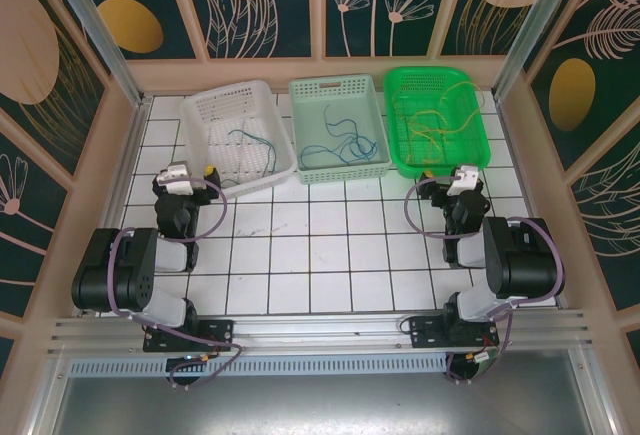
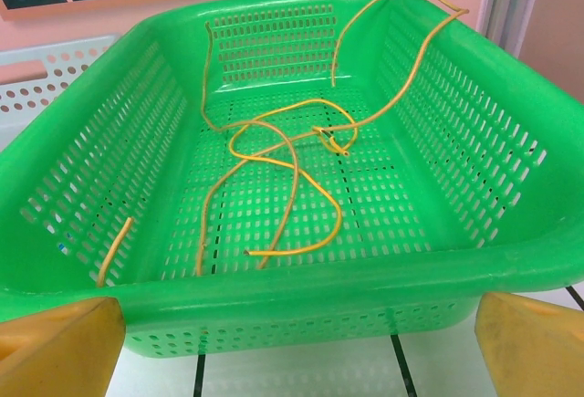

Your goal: Untangle the cables

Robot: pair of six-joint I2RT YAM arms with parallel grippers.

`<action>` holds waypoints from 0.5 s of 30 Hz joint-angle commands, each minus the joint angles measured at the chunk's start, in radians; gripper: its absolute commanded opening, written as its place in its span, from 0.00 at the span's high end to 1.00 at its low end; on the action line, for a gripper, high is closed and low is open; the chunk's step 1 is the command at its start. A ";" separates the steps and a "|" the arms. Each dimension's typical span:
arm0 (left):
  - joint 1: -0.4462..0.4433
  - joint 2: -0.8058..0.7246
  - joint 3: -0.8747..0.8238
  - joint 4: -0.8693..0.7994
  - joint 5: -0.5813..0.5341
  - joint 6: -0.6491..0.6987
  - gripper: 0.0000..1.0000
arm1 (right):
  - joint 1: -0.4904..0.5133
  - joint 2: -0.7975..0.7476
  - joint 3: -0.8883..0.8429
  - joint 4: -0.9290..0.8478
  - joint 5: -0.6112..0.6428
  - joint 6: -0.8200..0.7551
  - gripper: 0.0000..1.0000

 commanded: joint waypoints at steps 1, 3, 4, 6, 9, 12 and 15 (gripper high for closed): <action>0.007 0.015 0.013 -0.015 0.014 -0.001 0.01 | -0.006 0.005 0.020 0.016 -0.017 0.020 0.01; 0.007 0.014 0.013 -0.016 0.015 -0.001 0.01 | -0.007 0.005 0.020 0.015 -0.018 0.020 0.01; 0.007 0.014 0.013 -0.016 0.015 -0.003 0.01 | -0.007 0.005 0.021 0.016 -0.019 0.020 0.01; 0.007 0.013 0.013 -0.016 0.014 -0.001 0.01 | -0.008 0.005 0.022 0.014 -0.020 0.021 0.01; 0.007 0.015 0.013 -0.016 0.014 -0.002 0.01 | -0.008 0.005 0.022 0.012 -0.022 0.021 0.01; 0.007 0.014 0.013 -0.015 0.015 -0.003 0.01 | -0.008 0.005 0.022 0.014 -0.021 0.021 0.01; 0.007 0.013 0.013 -0.015 0.015 -0.001 0.01 | -0.009 0.005 0.022 0.015 -0.021 0.021 0.01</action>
